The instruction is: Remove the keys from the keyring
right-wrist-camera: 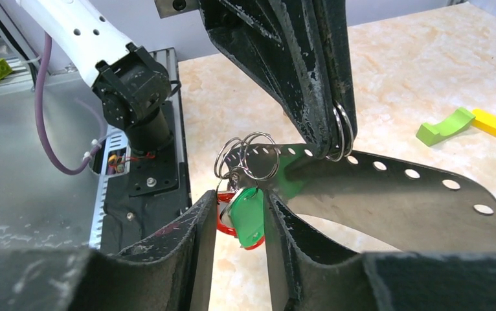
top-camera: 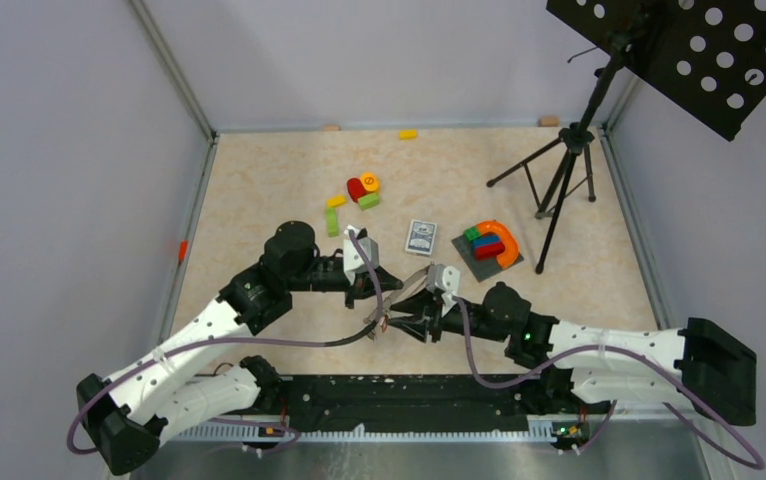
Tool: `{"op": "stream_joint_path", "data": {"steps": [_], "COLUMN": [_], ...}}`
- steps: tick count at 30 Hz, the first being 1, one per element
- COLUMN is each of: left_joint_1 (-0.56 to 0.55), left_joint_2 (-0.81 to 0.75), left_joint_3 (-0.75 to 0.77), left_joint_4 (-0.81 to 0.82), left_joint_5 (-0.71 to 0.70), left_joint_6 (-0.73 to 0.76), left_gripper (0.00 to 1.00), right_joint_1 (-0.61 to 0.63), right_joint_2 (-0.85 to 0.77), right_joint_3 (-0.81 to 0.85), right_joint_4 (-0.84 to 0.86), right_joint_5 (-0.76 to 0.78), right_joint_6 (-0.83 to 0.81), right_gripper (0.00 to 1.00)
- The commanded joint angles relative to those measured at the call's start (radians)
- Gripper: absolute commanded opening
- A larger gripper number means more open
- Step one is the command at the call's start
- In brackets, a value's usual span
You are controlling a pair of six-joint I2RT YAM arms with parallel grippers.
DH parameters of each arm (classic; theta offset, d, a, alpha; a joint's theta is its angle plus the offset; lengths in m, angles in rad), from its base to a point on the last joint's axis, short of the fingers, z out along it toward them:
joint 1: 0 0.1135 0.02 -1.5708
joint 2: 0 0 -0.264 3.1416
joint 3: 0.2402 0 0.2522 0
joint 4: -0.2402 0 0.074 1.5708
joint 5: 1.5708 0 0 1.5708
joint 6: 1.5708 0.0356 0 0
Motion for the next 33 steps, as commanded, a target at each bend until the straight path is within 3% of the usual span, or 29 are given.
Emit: {"op": "stream_joint_path", "data": {"steps": [1,10,15,21,27,33], "left_joint_1": [-0.003,-0.003,-0.003,-0.003,-0.004,-0.003], "left_joint_2": [-0.004,0.004,0.001,-0.017,-0.037,-0.050], "left_joint_3": [0.036,0.039,0.037,0.037,0.019,-0.014], "left_joint_4": [0.084,0.084,0.080,0.054,0.042,0.075], "left_joint_5": [0.020,0.020,0.020,-0.003,-0.018,0.043], "left_joint_6": [-0.011,-0.012,-0.010,0.009,0.026,0.023], "left_gripper": [0.00,0.00,0.00,0.00,0.03,0.05], "right_joint_1": [0.006,0.006,0.007,0.006,0.007,0.006], "right_joint_2": [0.014,0.015,0.011,-0.054,-0.131,-0.150], "right_joint_3": [-0.001,-0.001,0.001,0.021,0.100,0.150], "right_joint_4": [0.042,0.033,0.013,-0.092,-0.305,-0.410], "right_joint_5": [-0.014,0.006,0.019,0.038,0.065,0.010], "right_joint_6": [0.006,-0.001,-0.002,-0.018,0.007,0.026], "right_gripper": [0.30,0.16,0.00,0.00,0.00,0.00]}}
